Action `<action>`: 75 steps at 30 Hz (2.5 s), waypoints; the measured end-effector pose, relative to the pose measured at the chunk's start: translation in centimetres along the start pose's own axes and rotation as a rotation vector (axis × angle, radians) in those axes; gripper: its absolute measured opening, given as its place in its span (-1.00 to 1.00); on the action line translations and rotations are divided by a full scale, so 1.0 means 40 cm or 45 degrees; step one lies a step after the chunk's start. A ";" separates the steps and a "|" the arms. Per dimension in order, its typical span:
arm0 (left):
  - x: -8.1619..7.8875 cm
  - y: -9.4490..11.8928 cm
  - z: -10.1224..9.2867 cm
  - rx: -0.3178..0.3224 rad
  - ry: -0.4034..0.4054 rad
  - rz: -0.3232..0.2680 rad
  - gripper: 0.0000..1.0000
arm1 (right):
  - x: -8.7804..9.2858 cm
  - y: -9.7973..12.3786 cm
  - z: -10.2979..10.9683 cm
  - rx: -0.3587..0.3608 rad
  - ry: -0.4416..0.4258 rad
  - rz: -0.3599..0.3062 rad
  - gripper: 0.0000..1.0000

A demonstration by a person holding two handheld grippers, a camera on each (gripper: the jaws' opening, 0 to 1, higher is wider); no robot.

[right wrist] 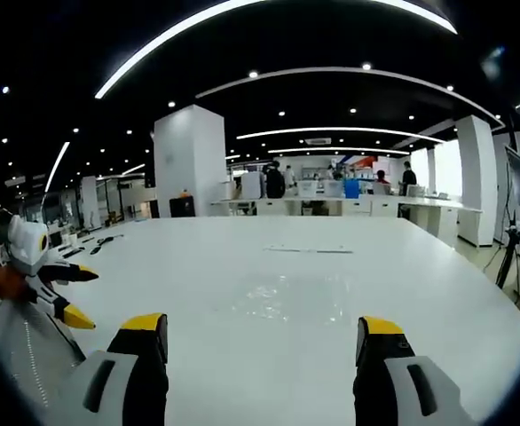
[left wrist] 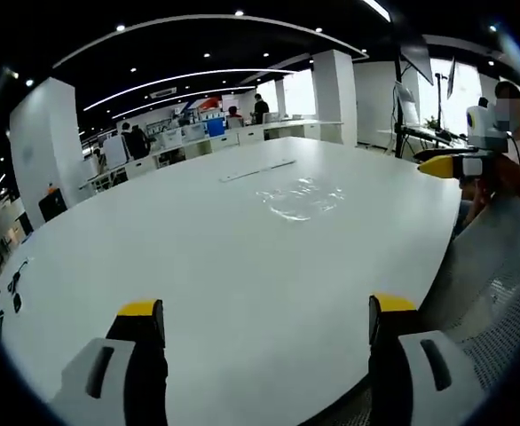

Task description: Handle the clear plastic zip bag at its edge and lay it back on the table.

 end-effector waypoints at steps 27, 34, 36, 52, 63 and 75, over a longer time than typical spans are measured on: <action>-0.014 0.009 0.011 -0.024 0.010 -0.054 0.87 | -0.003 0.003 -0.001 -0.001 0.041 -0.012 0.72; -0.025 0.014 0.016 -0.037 0.021 -0.090 0.85 | 0.013 -0.004 0.007 -0.014 0.127 0.038 0.69; -0.026 0.014 0.013 -0.027 0.021 -0.089 0.84 | 0.018 -0.005 0.004 -0.006 0.121 0.051 0.68; -0.038 0.021 0.022 -0.046 0.040 -0.139 0.83 | 0.024 -0.002 0.011 -0.017 0.133 0.079 0.63; -0.041 0.019 0.023 -0.042 0.036 -0.164 0.81 | 0.015 0.000 0.008 -0.011 0.127 0.063 0.67; -0.022 0.007 0.019 -0.012 0.003 -0.104 0.84 | 0.035 -0.009 0.010 -0.052 0.090 0.132 0.68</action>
Point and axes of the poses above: the point that each gripper's makers call its tool centre point, and the gripper's own axes: y roughly backward along the fingers, z roughly to its left, x roughly out of its underside, the point moved 3 cm from there along y, roughly backward along the fingers, and after that the axes turned 2 degrees about -y, right-handed, at the moved point
